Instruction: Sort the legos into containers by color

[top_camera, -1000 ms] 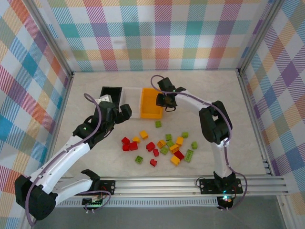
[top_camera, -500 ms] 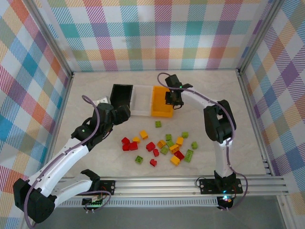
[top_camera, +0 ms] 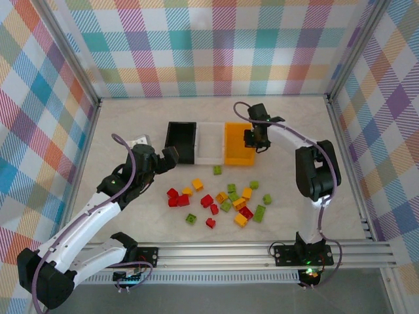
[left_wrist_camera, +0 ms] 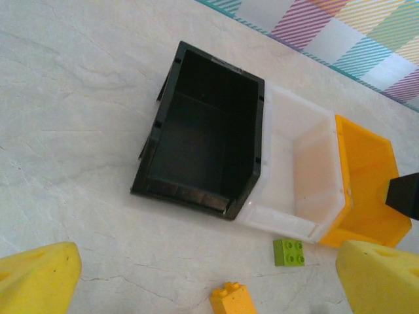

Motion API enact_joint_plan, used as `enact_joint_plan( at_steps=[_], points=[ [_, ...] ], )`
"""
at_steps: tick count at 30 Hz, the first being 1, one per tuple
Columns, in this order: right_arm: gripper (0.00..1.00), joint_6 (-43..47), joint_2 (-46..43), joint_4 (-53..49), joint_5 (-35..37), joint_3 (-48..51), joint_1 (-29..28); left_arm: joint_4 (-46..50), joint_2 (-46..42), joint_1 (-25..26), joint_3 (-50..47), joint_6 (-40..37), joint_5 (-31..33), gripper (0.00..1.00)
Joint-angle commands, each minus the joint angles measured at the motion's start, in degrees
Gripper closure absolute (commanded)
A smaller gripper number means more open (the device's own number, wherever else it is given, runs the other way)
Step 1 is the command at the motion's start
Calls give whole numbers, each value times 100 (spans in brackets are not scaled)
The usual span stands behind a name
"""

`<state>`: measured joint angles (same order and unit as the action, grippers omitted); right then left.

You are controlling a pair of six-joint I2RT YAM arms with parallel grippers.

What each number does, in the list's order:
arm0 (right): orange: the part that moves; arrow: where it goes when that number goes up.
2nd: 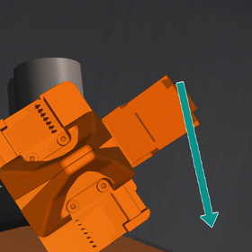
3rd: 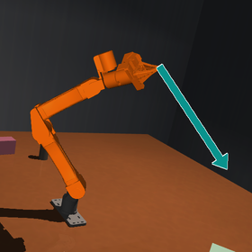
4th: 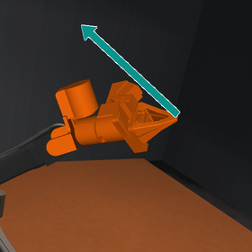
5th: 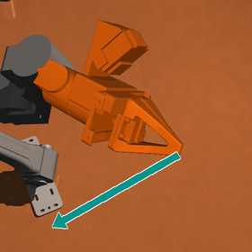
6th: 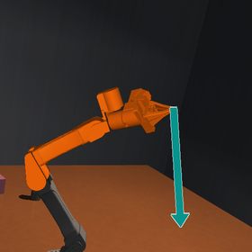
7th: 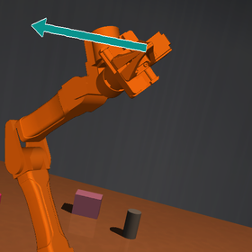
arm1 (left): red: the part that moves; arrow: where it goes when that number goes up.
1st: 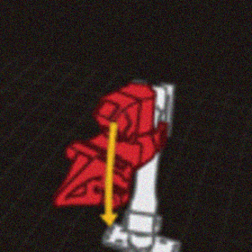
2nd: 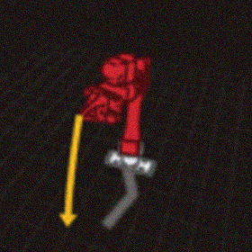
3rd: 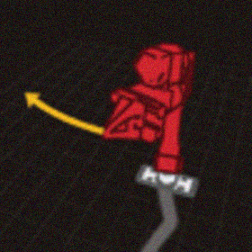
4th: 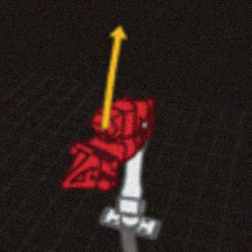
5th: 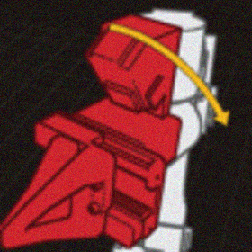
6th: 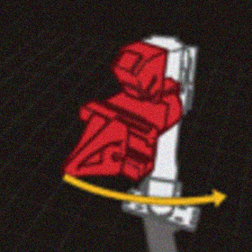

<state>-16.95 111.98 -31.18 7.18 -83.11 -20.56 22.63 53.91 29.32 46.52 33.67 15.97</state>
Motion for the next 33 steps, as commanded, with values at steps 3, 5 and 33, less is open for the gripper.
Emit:
enact_joint_plan(
  at_steps=[3,5,33],
  points=[
    [100,318,-365,-223,-393,330,35,140,-124,-93,-64,32,-16,0],
    [100,291,-430,-174,-358,439,40,145,-136,-110,-82,20,-16,0],
    [25,-966,-2384,22,-331,2058,-199,28,-283,-214,-278,110,-594,0]
  ],
)
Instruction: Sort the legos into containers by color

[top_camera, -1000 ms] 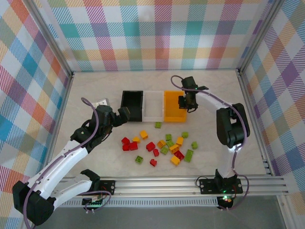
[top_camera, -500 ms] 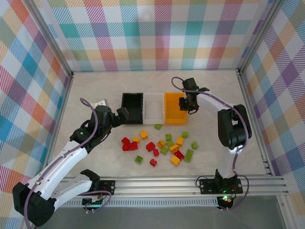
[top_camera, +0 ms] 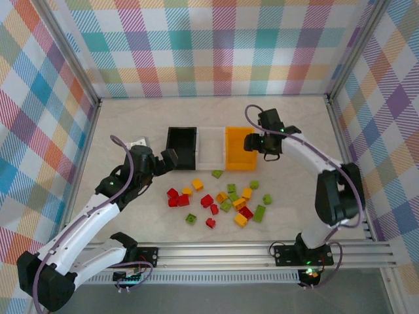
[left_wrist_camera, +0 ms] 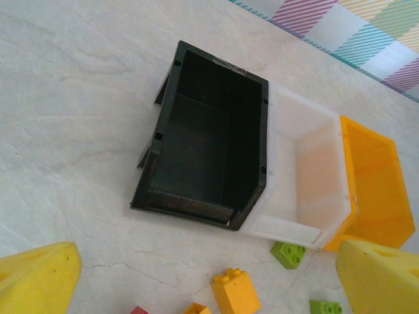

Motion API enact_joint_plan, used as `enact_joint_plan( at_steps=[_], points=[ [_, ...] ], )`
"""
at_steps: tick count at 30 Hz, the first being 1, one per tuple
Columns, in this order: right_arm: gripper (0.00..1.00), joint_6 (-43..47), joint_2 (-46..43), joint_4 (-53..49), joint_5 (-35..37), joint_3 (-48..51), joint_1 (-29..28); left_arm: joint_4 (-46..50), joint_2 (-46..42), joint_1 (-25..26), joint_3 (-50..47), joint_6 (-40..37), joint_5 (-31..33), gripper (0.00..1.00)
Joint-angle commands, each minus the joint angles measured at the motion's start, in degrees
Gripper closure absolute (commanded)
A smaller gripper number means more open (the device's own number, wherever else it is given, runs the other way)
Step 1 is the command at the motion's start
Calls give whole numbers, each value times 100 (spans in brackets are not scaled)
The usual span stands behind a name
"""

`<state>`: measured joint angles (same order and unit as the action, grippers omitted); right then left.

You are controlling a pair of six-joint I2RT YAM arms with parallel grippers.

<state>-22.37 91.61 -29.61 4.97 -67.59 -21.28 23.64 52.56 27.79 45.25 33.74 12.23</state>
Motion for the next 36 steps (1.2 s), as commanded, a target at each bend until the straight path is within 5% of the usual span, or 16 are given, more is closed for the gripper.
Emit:
enact_joint_plan(
  at_steps=[1,12,24,36],
  points=[
    [25,-520,-549,-135,-92,773,-199,-113,-178,-55,-210,135,-272,0],
    [30,-1065,-575,-74,309,1675,-871,-297,-149,-57,-491,199,-397,0],
    [44,-1030,-98,163,280,1784,-945,-230,-219,-63,-545,138,-292,0],
    [70,-854,-573,33,184,1601,-942,-213,-202,-72,-526,150,-267,0]
  ],
)
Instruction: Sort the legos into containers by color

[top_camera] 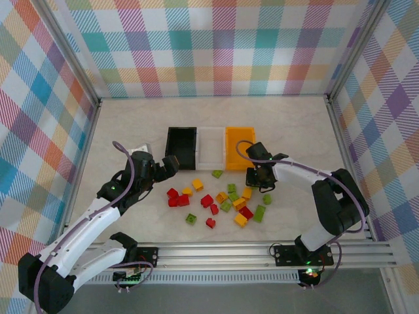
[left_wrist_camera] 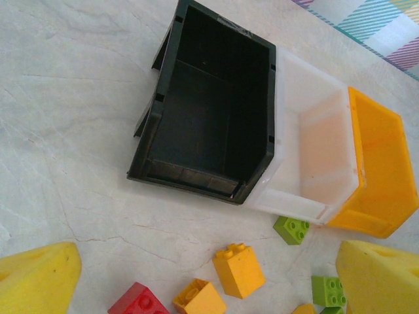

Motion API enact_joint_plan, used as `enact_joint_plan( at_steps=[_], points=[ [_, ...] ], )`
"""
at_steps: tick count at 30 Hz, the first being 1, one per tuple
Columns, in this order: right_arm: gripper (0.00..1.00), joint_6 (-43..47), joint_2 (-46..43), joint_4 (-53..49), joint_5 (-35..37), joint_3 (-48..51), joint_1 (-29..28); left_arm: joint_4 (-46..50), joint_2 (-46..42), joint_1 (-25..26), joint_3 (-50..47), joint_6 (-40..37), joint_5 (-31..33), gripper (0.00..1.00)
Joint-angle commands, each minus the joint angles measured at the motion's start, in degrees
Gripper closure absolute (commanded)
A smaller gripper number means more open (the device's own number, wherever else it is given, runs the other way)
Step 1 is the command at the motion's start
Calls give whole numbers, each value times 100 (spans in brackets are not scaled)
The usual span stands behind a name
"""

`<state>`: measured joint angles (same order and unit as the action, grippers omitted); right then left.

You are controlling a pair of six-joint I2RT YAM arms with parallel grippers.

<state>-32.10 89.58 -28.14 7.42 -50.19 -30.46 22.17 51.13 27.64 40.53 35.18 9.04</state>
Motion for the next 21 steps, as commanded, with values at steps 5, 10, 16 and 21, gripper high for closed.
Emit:
enact_joint_plan(
  at_steps=[5,10,16,21],
  points=[
    [71,398,-623,-325,-147,-872,-30,48,-110,-62,-115,43,98,0],
    [71,544,221,-419,60,-1966,-8,225,-221,-57,-237,191,125,0],
    [71,690,1418,-594,303,-3271,166,495,-406,-58,-350,348,204,0],
    [68,752,2110,-812,488,-3914,292,691,-421,-66,-396,396,206,0]
  ],
)
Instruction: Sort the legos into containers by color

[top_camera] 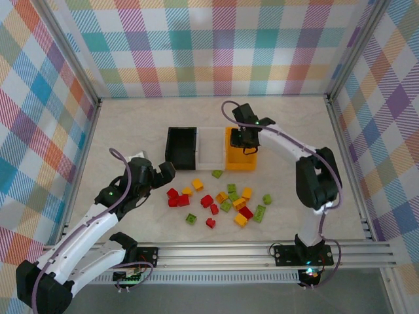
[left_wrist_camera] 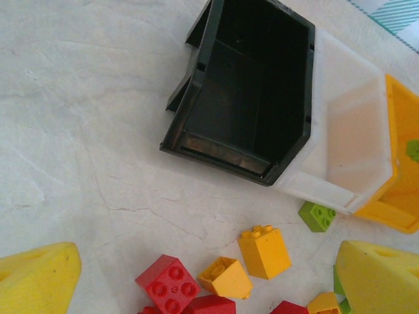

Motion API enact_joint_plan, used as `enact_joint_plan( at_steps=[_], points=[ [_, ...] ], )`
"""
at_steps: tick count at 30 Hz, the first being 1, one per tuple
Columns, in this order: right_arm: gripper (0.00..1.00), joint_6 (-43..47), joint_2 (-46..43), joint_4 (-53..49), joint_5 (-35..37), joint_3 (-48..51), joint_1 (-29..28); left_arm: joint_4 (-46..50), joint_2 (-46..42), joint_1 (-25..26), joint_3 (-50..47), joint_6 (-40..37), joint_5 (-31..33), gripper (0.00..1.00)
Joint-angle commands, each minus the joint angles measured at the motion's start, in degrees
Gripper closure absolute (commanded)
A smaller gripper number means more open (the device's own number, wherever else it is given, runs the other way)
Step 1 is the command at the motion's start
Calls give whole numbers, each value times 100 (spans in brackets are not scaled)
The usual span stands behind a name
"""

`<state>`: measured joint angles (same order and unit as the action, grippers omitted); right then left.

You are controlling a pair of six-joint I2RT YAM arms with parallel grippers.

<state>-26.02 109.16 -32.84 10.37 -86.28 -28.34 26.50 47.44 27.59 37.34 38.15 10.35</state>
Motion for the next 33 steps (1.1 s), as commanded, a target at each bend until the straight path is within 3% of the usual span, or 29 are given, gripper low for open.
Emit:
enact_joint_plan(
  at_steps=[1,9,16,27,33],
  points=[
    [67,141,228,-351,195,-349,91,293,-43,-61,-74,103,68,0],
    [46,88,297,-308,80,-486,109,312,48,-70,-106,84,-20,0],
    [35,113,-259,-153,-140,-280,86,351,344,-71,95,-55,-123,0],
    [31,211,-1894,370,-573,1538,-579,547,645,-52,238,-209,-532,0],
    [32,44,-2484,689,-574,2672,-937,533,1172,29,142,-351,-507,14]
  ],
)
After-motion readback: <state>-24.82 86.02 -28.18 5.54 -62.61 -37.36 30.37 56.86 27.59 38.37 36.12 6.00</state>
